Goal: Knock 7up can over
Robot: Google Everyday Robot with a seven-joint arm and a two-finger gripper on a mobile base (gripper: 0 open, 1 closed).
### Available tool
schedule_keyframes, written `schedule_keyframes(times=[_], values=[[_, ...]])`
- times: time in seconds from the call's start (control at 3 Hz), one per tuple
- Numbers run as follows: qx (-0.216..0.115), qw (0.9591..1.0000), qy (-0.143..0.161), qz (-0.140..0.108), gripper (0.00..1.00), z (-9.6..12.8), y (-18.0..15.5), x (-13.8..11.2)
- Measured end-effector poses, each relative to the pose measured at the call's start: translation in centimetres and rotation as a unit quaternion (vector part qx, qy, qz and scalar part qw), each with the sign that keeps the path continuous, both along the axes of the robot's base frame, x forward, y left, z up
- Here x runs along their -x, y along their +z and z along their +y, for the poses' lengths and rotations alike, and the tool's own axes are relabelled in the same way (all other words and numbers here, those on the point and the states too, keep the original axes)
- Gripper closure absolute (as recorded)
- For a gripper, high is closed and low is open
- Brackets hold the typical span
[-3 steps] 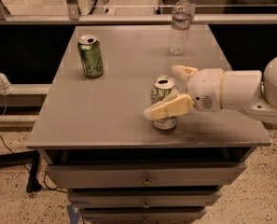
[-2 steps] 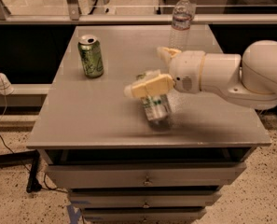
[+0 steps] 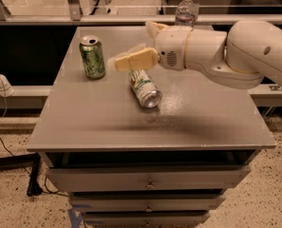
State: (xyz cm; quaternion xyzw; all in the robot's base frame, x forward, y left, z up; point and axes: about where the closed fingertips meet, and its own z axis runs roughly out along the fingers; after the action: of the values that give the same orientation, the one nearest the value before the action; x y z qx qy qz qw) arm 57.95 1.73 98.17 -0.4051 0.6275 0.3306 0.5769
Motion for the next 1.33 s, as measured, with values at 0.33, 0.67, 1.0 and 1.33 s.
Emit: schedule_keyframes(times=[0.33, 0.67, 1.0, 1.33], values=[[0.010, 0.9999, -0.004, 0.007, 0.00, -1.3, -0.8, 0.7], [0.029, 0.9994, -0.011, 0.016, 0.00, -3.9, -2.2, 1.9], [0.052, 0.9984, -0.011, 0.017, 0.00, -6.7, -3.2, 3.0], [0.077, 0.9968, -0.012, 0.020, 0.00, -9.9, -4.2, 3.9]])
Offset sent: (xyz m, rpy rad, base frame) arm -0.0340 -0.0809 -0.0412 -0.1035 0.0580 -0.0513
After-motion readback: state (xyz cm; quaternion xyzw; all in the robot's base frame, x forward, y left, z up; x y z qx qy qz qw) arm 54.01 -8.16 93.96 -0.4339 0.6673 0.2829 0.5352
